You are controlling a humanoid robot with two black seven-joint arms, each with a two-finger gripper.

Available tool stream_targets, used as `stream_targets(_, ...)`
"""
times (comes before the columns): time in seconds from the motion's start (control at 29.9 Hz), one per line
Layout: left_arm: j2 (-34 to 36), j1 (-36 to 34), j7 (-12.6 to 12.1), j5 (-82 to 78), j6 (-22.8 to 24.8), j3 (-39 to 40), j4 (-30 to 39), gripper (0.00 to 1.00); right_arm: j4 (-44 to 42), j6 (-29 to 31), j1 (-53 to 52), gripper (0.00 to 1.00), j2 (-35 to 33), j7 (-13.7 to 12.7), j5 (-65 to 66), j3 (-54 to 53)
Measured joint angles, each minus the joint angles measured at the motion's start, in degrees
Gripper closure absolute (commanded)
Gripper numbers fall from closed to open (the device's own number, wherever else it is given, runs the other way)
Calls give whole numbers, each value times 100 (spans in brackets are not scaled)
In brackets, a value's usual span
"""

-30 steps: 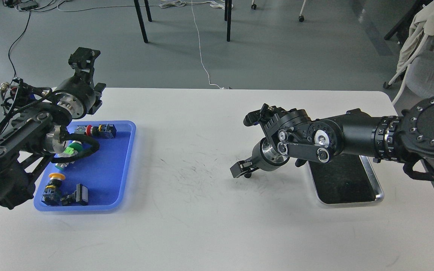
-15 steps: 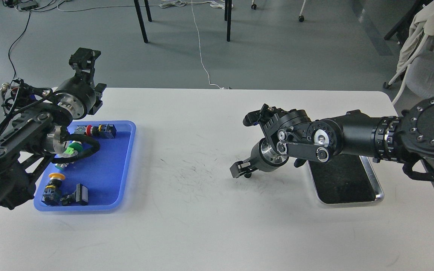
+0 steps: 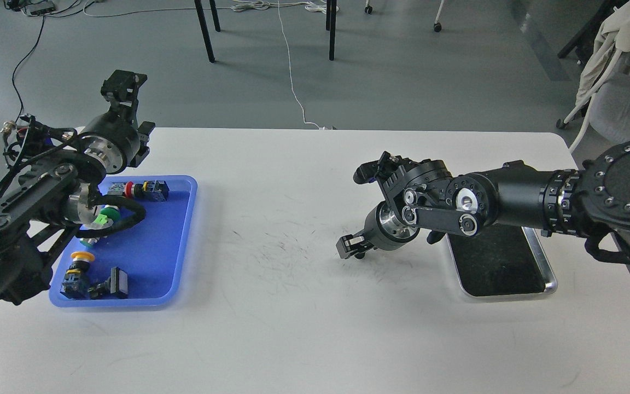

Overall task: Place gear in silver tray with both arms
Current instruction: 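Reach the right gripper to the gear and grasp it, then carry the gear with the right gripper into the silver tray and release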

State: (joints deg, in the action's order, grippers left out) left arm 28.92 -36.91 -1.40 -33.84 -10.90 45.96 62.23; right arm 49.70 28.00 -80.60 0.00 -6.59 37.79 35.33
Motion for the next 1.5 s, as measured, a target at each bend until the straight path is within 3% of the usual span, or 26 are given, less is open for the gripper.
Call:
stream_targets(0.17, -1, 0, 0, 0, 0, 0, 0, 2, -5, 0, 0, 48, 0, 0, 0, 8)
stream_targets(0.5, -1, 0, 0, 0, 0, 0, -4, 2, -32, 0, 35, 67, -1, 0, 0, 9)
stream_targets(0.87, 17, 0, 0, 0, 0, 7, -9, 2, -41, 0, 21, 97, 0, 3, -3, -7)
stream_targets(1.2, 29, -2, 0, 0, 0, 8, -9, 2, 89, 0, -296, 98, -4, 18, -123, -349)
stream_targets(1.27, 30, -9, 0, 0, 0, 9, -9, 2, 269, 1, -349, 98, -277, 25, -129, -602)
stream_targets(1.5, -5, -9, 0, 0, -1, 6, -14, 2, 1065, 0, -343, 98, -2638, 69, -42, -1075)
